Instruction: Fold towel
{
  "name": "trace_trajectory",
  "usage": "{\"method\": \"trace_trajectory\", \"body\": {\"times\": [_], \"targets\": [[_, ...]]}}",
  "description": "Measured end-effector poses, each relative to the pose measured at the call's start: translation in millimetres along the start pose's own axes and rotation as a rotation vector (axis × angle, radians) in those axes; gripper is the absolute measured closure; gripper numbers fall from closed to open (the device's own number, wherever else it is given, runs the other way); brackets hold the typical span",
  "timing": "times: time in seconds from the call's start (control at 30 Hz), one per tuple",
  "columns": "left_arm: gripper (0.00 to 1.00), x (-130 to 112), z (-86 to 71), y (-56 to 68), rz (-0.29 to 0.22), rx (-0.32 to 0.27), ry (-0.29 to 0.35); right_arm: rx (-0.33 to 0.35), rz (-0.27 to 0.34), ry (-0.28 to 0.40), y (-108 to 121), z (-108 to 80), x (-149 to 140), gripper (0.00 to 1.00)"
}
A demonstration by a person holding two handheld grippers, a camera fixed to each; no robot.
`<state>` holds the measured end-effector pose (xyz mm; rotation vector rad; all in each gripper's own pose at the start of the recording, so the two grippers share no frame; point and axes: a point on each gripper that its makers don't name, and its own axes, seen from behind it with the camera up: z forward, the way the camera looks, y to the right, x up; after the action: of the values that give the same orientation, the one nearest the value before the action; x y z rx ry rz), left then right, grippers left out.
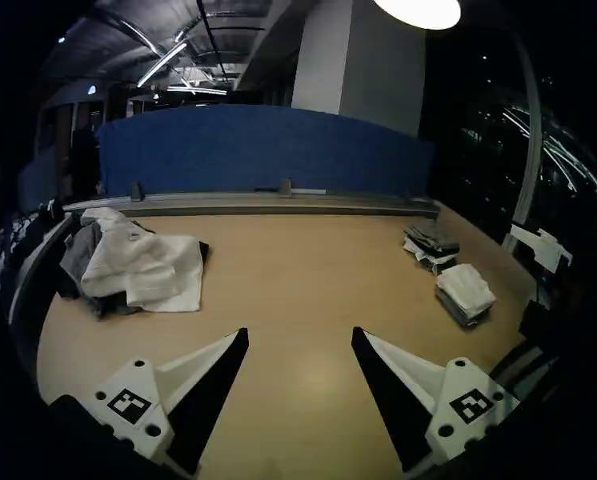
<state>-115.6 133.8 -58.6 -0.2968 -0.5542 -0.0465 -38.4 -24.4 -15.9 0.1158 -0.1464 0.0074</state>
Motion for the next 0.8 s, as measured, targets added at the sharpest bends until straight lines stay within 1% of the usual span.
{"method": "trace_trajectory", "body": {"times": [0.07,0.1,0.17,0.37,0.5,0.67,0.8], "targets": [[0.04,6.2,-0.3,-1.2,0.001,0.002,0.024,-0.018,0.002,0.032,-3.6,-1.4,6.5,0.00],[0.04,8.7,-0.3,-1.9,0.002,0.004,0.033,-0.022,0.002,0.038,-6.0,-1.6,7.2,0.00],[0.04,13.6,0.0,-3.2,0.004,0.006,0.051,-0.028,0.001,0.040,-11.7,-1.7,6.5,0.00],[0.04,29.5,1.0,-9.4,0.023,0.024,0.113,-0.012,0.002,0.041,-26.9,-0.3,10.3,0.00],[0.04,38.1,1.1,-12.7,0.031,0.034,0.158,-0.002,0.008,0.033,-32.9,1.4,13.3,0.00],[0.04,46.5,0.6,-18.7,0.040,0.054,0.213,0.022,0.000,0.010,-44.5,1.8,14.5,0.00],[0.04,53.7,0.8,-26.2,0.057,0.085,0.262,0.043,0.006,-0.017,-53.9,1.5,14.9,0.00]]}}
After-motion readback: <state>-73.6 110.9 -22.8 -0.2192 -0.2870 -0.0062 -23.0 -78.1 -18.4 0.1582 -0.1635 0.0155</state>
